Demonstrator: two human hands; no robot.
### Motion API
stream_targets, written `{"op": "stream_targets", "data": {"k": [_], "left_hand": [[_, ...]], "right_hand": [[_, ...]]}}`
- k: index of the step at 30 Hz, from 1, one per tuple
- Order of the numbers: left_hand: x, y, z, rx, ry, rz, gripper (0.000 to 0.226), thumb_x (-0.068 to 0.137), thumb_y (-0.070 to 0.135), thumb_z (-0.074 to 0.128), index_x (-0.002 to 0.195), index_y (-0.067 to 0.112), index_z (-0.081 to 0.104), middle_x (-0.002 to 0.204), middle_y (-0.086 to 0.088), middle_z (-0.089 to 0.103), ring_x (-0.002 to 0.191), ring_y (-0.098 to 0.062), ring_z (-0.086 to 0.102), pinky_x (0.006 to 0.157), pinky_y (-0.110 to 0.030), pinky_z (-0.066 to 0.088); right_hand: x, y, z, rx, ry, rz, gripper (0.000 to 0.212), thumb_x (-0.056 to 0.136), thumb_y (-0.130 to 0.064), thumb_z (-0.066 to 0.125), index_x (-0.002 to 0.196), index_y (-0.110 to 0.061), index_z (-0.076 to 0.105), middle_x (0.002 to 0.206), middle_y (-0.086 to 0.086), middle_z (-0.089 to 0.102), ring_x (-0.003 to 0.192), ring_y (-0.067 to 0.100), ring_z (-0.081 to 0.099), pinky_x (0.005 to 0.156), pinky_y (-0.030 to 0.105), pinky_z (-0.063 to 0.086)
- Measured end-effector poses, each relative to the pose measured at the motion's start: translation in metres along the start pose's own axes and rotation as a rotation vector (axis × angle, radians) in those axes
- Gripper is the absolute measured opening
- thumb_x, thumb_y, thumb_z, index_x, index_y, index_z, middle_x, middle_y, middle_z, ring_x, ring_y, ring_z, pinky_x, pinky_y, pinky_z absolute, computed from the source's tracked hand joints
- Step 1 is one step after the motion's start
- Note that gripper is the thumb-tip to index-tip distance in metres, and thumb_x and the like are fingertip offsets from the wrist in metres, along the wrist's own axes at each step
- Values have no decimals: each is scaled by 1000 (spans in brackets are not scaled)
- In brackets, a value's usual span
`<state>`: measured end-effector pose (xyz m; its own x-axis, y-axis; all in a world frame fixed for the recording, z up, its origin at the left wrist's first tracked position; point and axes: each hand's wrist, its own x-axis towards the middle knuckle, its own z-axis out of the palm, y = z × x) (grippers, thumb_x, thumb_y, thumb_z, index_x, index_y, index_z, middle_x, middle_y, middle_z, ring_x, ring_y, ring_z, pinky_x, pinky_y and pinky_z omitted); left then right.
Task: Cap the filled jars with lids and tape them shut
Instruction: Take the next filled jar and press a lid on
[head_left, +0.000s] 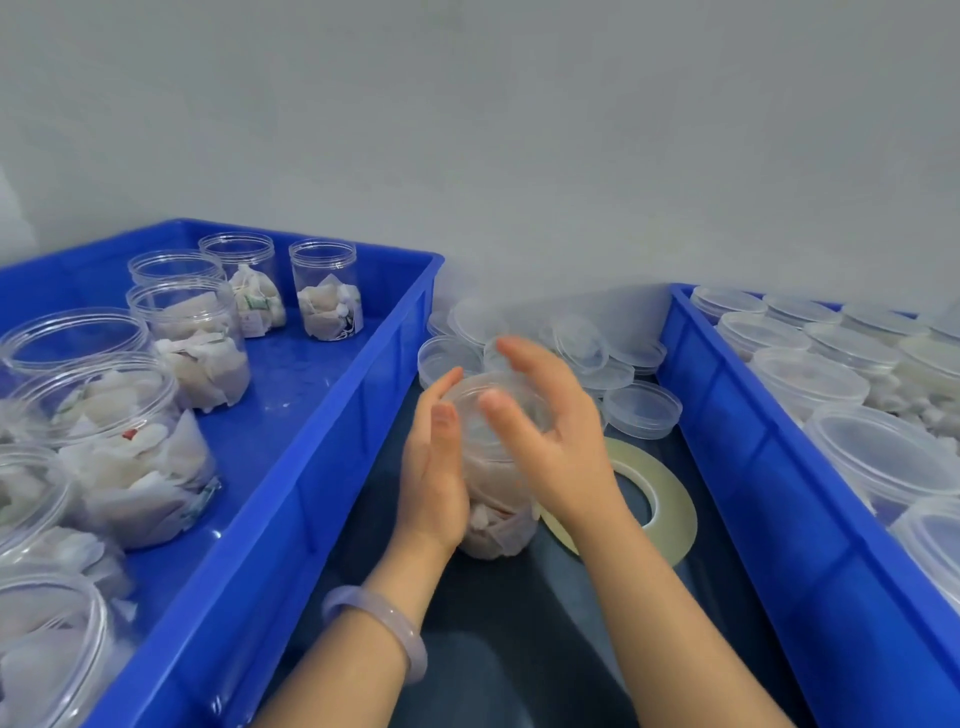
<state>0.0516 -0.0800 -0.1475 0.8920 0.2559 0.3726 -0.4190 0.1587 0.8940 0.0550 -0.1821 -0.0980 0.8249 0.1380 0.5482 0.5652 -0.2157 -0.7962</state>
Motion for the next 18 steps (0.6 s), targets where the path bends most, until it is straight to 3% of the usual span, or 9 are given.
{"op": "stream_targets", "data": {"k": [3,7,10,12,14,16,18], "left_hand": [[3,-5,4,29,73,57,105,64,94,33,128,13,54,119,-1,65,115,-11,60,95,-27,48],[2,-7,8,21,139,105,107,68,92,32,127,6,54,115,1,66,110,-10,62,88,-21,49],[1,-6,8,4,152,91,109,65,93,33,129,7,54,114,1,67,108,-11,63,86,-22,50],[1,-7,8,17,155,102,111,65,93,31,129,5,54,116,0,66,109,-10,63,86,-19,49],[2,-8,7,48,164,117,113,66,94,27,128,4,56,116,1,67,110,-7,62,86,-15,47],[2,-10,6,61,179,101,109,70,92,23,127,5,57,116,-3,68,111,-9,62,89,-17,48],[2,-12,6,39,203,80,92,83,76,20,125,4,59,116,-9,68,112,-16,62,93,-24,49]], "right_hand": [[-1,9,4,-22,18,-40,38,64,-35,75,99,-21,69,118,1,61,113,6,57,99,28,45],[-1,17,12,115,189,-33,3,71,-19,68,74,-20,69,104,7,67,101,10,63,92,35,49],[-2,20,16,138,251,-29,10,75,-15,64,66,-18,67,100,10,68,95,11,64,89,38,50],[-2,19,15,128,219,-46,7,74,-24,68,68,-21,67,100,6,67,97,10,64,89,35,50],[-3,17,7,48,94,-81,22,69,-40,69,81,-21,70,108,0,63,109,5,59,94,25,45],[0,15,-7,-74,-120,-76,51,57,-45,81,100,-22,68,130,1,53,120,-10,45,100,14,36],[4,11,-20,-179,-279,-22,65,51,-39,91,109,-34,62,143,-1,43,127,-10,39,105,17,34]]}}
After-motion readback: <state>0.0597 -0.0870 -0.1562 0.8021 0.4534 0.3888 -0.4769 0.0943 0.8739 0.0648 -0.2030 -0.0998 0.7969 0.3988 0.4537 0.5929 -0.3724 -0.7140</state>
